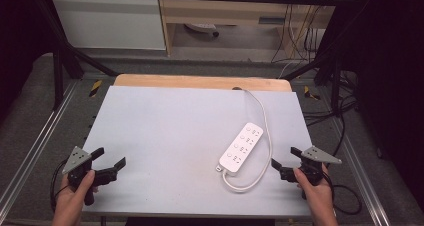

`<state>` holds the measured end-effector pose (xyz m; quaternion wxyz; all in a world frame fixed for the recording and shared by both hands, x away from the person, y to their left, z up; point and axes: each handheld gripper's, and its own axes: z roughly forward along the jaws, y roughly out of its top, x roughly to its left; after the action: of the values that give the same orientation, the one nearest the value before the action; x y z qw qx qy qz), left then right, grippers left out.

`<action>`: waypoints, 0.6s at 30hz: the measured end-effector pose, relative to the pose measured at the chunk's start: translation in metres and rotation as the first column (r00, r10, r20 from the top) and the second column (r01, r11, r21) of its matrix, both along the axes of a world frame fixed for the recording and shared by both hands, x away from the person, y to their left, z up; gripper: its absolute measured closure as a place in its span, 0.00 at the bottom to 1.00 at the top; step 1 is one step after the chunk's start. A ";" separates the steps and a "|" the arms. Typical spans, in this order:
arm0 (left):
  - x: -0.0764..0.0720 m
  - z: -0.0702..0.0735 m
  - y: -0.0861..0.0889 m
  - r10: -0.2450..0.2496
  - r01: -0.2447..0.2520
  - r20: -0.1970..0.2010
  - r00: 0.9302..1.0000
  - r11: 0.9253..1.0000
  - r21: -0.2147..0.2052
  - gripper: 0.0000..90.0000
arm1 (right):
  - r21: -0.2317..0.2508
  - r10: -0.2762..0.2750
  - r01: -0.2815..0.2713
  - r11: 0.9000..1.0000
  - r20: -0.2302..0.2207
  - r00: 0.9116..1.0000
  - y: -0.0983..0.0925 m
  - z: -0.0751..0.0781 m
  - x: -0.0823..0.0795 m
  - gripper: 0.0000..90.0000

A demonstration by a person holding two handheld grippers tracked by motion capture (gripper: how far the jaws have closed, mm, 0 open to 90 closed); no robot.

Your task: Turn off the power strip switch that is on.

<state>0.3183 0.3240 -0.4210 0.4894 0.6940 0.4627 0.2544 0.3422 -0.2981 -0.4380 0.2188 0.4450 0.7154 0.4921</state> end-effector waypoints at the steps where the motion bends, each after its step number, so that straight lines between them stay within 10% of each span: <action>1: 0.000 0.000 -0.001 0.000 0.000 -0.001 1.000 1.000 0.004 0.09 | -0.005 -0.002 0.002 1.000 0.002 1.000 0.000 0.000 0.000 0.07; 18: 0.000 0.000 -0.006 -0.015 0.015 -0.010 1.000 1.000 0.017 0.09 | -0.047 -0.059 0.057 0.997 -0.051 0.997 0.009 0.002 0.002 0.04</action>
<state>0.3184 0.3184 -0.4210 0.4833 0.7027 0.4578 0.2512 0.3443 -0.2889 -0.4357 0.2242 0.4733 0.7188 0.4573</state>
